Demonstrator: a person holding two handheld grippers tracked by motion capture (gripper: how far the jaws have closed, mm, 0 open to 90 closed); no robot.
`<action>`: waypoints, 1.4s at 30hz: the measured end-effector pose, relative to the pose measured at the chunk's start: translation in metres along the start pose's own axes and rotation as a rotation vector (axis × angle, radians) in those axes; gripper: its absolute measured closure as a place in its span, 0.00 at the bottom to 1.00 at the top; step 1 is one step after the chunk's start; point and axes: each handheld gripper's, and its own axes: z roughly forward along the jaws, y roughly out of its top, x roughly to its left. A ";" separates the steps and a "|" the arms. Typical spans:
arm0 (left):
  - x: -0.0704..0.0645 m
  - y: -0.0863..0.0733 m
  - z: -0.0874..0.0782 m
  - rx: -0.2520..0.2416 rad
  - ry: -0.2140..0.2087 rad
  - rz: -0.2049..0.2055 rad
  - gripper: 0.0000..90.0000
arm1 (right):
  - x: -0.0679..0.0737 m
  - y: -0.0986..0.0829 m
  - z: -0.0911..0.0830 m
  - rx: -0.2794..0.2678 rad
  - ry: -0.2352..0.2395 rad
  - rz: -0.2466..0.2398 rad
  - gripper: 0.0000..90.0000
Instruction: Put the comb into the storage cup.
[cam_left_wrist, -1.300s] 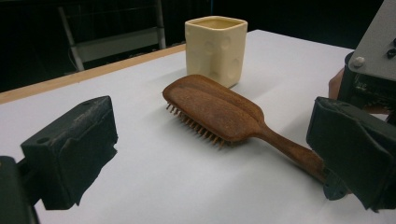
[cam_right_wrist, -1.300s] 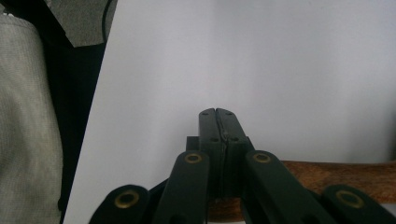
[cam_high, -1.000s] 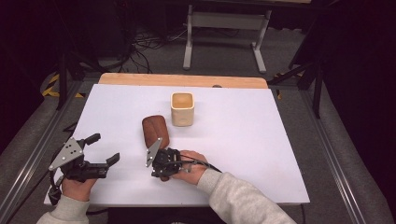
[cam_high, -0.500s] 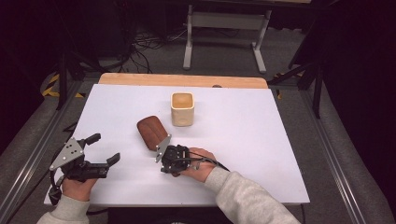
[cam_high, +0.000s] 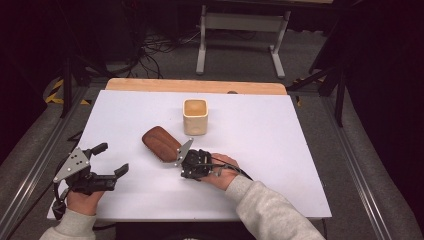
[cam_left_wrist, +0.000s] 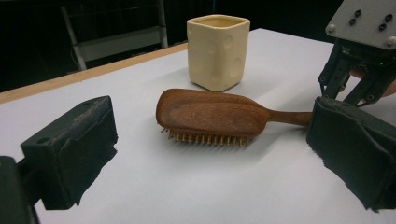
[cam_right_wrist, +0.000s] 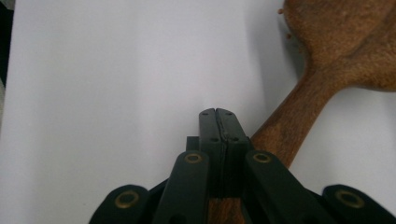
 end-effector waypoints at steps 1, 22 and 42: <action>0.000 0.000 0.000 0.001 0.001 0.000 0.03 | -0.001 -0.001 -0.001 0.001 0.000 0.001 1.00; 0.001 -0.001 0.001 -0.001 0.007 -0.007 0.03 | -0.025 -0.014 -0.002 0.008 -0.065 0.064 1.00; 0.001 -0.001 0.000 -0.008 0.012 -0.008 0.03 | -0.033 0.005 -0.009 -0.071 -0.079 0.226 0.22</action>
